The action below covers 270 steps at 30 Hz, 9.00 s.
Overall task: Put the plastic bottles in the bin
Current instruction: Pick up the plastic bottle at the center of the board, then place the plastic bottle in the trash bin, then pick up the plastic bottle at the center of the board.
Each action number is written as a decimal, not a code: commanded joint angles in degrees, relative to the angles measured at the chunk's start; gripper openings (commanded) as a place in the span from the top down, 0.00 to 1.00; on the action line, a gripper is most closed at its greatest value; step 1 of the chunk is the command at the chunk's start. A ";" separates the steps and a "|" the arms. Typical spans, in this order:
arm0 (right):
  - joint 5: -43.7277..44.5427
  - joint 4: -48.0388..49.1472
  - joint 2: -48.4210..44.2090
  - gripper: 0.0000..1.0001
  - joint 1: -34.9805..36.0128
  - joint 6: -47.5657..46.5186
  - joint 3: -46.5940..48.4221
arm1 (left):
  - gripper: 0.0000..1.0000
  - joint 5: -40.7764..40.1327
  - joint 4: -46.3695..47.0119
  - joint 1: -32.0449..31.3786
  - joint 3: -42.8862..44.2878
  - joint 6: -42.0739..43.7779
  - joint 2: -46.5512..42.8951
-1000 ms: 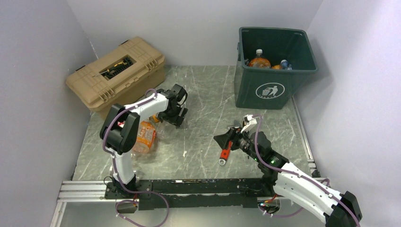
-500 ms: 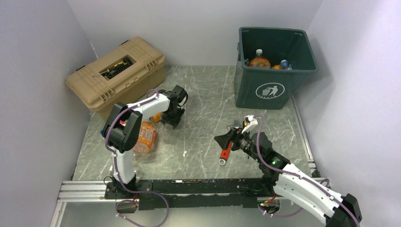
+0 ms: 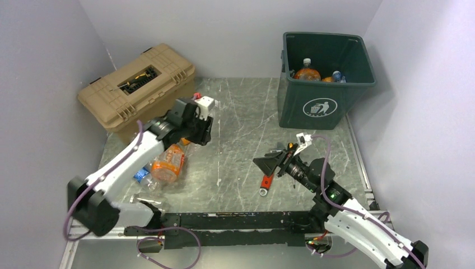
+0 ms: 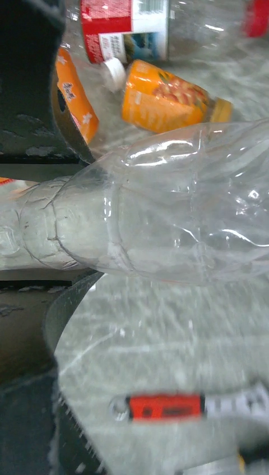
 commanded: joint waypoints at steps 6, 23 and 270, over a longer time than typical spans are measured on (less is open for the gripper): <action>-17.83 7.45 8.90 0.08 0.10 -5.36 18.30 | 0.57 31.49 24.21 -0.48 -16.85 4.31 -25.26; 0.83 3.38 29.53 0.10 14.68 -17.82 42.11 | 0.60 40.73 44.36 -0.62 -30.94 3.54 -39.65; 6.48 -4.04 8.87 0.32 12.15 -16.76 21.02 | 0.54 37.74 28.59 9.05 -15.68 0.85 -23.34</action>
